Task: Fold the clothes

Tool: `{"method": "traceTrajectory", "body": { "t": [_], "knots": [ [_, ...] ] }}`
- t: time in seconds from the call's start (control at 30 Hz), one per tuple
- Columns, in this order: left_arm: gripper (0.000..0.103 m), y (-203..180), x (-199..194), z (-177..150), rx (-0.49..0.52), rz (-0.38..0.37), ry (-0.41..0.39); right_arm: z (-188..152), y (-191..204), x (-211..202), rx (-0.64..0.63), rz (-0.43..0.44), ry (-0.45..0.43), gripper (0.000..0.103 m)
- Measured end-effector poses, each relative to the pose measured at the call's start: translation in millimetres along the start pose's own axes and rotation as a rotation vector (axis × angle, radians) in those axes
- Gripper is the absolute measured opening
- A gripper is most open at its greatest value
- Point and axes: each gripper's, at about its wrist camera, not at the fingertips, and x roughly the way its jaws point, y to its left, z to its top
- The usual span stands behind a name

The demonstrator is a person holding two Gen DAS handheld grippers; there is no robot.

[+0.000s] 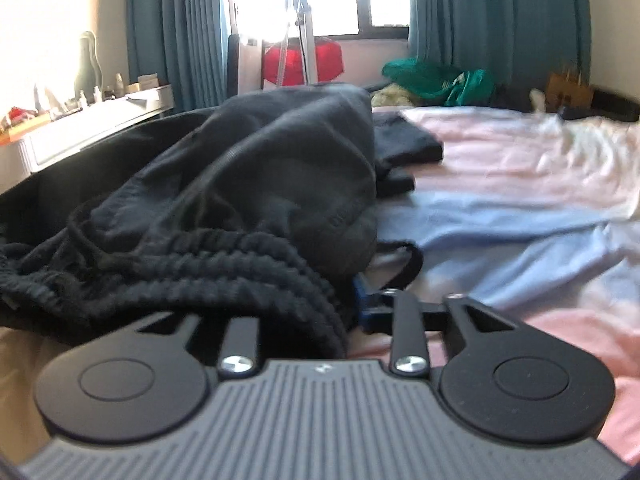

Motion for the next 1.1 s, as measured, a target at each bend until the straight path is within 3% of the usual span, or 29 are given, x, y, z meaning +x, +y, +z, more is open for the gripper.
{"method": "traceTrajectory", "body": {
  "t": [0.07, 0.2, 0.33, 0.4, 0.53, 0.6, 0.67, 0.73, 0.87, 0.9, 1.0, 1.07, 1.1],
  "knots": [
    [0.06, 3, 1, 1, -0.034, -0.041, 0.004, 10, 2, -19, -0.012, -0.023, -0.055, 0.016],
    [0.048, 5, 7, -5, -0.089, -0.173, 0.071, 37, 0, -79, 0.038, -0.043, -0.201, 0.014],
    [0.049, -1, 9, -14, -0.071, -0.221, 0.135, 47, 9, -136, -0.06, -0.101, -0.301, 0.014],
    [0.05, -5, 8, -19, -0.042, -0.207, 0.138, 40, 7, -137, -0.105, -0.148, -0.233, 0.013],
    [0.05, -6, 12, -28, -0.001, -0.172, 0.164, 13, -22, -100, 0.024, -0.111, 0.085, 0.013],
    [0.052, -4, 10, -31, 0.003, -0.173, 0.183, 1, -34, -86, 0.085, -0.112, 0.183, 0.014],
    [0.061, 0, 4, -34, -0.002, -0.177, 0.193, -1, -38, -83, 0.105, -0.124, 0.202, 0.014],
    [0.086, 6, -6, -35, -0.036, -0.183, 0.195, 0, -38, -84, 0.137, -0.122, 0.22, 0.017],
    [0.089, 20, -30, -36, -0.128, -0.279, 0.215, -11, -53, -105, 0.266, -0.092, 0.243, 0.02],
    [0.094, 23, -36, -36, -0.145, -0.311, 0.203, -12, -57, -109, 0.297, -0.074, 0.233, 0.021],
    [0.101, 25, -52, -35, -0.168, -0.388, 0.155, -10, -68, -118, 0.378, -0.018, 0.189, 0.029],
    [0.103, 21, -58, -34, -0.151, -0.412, 0.112, -9, -76, -123, 0.432, 0.02, 0.16, 0.062],
    [0.103, 16, -58, -34, -0.138, -0.408, 0.096, -8, -79, -126, 0.459, 0.039, 0.145, 0.072]
  ]
}}
